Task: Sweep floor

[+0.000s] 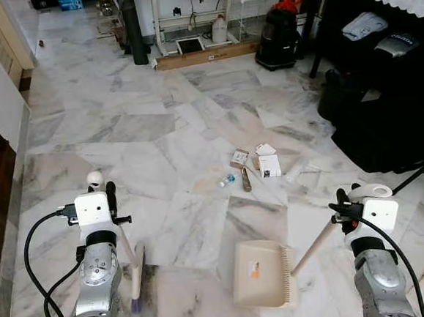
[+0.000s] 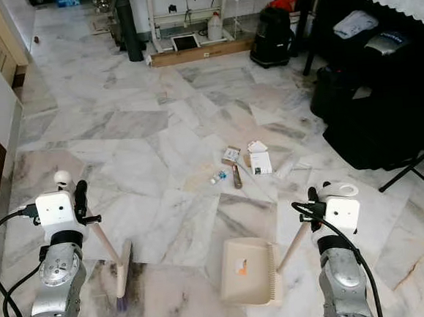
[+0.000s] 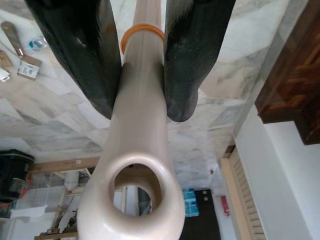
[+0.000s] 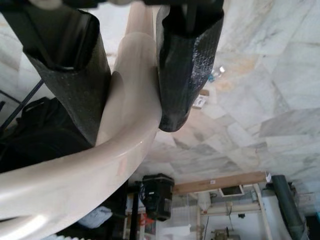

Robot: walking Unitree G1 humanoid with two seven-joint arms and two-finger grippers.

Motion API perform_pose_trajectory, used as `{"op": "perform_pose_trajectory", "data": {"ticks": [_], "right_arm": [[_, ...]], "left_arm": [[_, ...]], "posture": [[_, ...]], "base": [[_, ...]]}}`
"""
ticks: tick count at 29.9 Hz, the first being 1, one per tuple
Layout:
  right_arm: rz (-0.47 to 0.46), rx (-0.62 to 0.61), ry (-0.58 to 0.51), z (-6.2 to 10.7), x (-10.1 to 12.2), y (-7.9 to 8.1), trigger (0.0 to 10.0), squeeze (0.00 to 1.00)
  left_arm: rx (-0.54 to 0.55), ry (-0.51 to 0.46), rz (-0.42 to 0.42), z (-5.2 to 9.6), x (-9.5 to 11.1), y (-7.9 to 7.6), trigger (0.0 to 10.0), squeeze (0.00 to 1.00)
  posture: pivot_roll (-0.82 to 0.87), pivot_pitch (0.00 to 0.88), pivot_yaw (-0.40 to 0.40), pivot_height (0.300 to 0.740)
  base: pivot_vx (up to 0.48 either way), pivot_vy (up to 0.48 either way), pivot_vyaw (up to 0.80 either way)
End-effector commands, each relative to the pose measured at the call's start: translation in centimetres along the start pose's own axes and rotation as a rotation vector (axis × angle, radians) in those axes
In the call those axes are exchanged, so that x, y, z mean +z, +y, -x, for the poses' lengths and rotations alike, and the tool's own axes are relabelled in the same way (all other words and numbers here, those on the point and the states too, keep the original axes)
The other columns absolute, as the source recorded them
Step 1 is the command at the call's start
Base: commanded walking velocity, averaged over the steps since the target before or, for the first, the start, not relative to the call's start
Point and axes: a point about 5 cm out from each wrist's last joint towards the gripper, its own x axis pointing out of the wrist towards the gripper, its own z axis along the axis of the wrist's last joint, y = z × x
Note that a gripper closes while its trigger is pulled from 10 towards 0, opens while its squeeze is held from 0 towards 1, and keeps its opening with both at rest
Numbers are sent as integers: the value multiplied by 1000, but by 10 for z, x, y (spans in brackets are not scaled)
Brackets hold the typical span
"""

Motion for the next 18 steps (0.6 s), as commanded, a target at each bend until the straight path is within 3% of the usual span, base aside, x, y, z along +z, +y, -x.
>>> {"op": "perform_pose_trajectory", "data": {"ticks": [1, 9, 18], "right_arm": [[-10, -7, -75, -8, 18, -3, 10000, 0], [-9, -9, -53, -9, 16, 0, 10000, 0], [-15, 0, -56, -11, 18, 1, 10000, 0]], "left_arm": [[-19, -43, 9, -6, 10, -5, 10000, 0], [-38, -49, 5, -9, 14, -7, 10000, 0], [-36, -39, -3, -8, 12, -3, 10000, 0]], "posture": [[-65, 0, -25, 740], [-59, 0, -22, 740], [-57, 0, -16, 740]], "base": [[0, 0, 0], [0, 0, 0], [255, 0, 0]]}}
